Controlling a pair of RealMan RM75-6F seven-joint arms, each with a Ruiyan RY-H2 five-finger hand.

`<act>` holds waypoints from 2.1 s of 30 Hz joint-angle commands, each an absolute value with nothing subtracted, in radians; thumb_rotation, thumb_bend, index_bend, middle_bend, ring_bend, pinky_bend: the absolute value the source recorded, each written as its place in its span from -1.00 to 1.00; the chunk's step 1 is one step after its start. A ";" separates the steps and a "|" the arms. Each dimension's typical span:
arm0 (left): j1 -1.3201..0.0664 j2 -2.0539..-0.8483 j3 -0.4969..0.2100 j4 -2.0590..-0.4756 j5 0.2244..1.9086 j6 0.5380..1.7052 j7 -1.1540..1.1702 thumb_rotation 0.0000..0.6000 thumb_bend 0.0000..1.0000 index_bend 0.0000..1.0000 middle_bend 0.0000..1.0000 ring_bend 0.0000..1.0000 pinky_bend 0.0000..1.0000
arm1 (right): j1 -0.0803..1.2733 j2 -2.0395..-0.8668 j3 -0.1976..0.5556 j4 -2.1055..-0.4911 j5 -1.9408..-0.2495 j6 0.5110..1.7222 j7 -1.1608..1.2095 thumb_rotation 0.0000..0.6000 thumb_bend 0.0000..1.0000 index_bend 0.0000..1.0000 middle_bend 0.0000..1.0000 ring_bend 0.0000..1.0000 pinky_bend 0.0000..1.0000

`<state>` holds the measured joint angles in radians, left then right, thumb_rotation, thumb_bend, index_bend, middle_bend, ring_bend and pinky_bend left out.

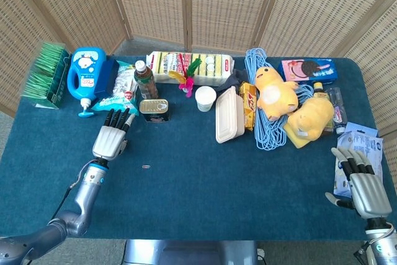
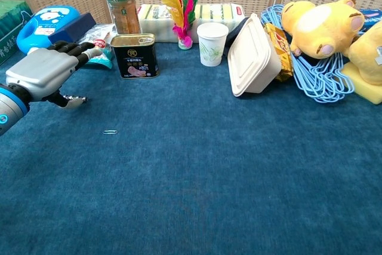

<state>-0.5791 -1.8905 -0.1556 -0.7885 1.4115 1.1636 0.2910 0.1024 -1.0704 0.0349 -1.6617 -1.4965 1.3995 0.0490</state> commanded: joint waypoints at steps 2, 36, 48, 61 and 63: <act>-0.549 -1.842 -0.137 -0.842 1.419 1.189 0.260 1.00 0.01 -1.00 -1.00 -1.00 -1.00 | 0.101 -1.068 0.035 -1.662 -1.499 1.403 0.053 1.00 -1.00 -1.00 -1.00 -1.00 -1.00; -0.514 -1.676 -0.095 -0.896 1.396 1.116 0.149 1.00 -0.01 -0.13 -1.00 -0.90 -1.00 | 0.104 -1.068 0.023 -1.680 -1.518 1.397 0.038 1.00 -1.00 -1.00 -1.00 -1.00 -1.00; -0.533 -1.689 -0.124 -0.918 1.329 1.050 0.220 1.00 -0.01 -0.09 -1.00 -0.88 -1.00 | 0.105 -1.067 0.022 -1.680 -1.517 1.395 0.041 1.00 -1.00 -1.00 -1.00 -1.00 -1.00; -0.554 -1.679 -0.155 -0.970 1.272 1.018 0.285 1.00 0.16 -0.07 -1.00 -0.85 -1.00 | 0.109 -1.066 0.022 -1.681 -1.512 1.386 0.042 1.00 -1.00 -1.00 -1.00 -1.00 -1.00; -0.555 -1.681 -0.156 -0.971 1.263 1.014 0.298 1.00 0.16 -0.07 -1.00 -0.85 -1.00 | 0.109 -1.065 0.021 -1.682 -1.513 1.386 0.043 1.00 -1.00 -1.00 -1.00 -1.00 -1.00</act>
<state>-0.5544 -1.6798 -0.1551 -0.9700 1.2678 1.0163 0.2922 0.1089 -1.0653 0.0209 -1.6817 -1.5134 1.3861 0.0428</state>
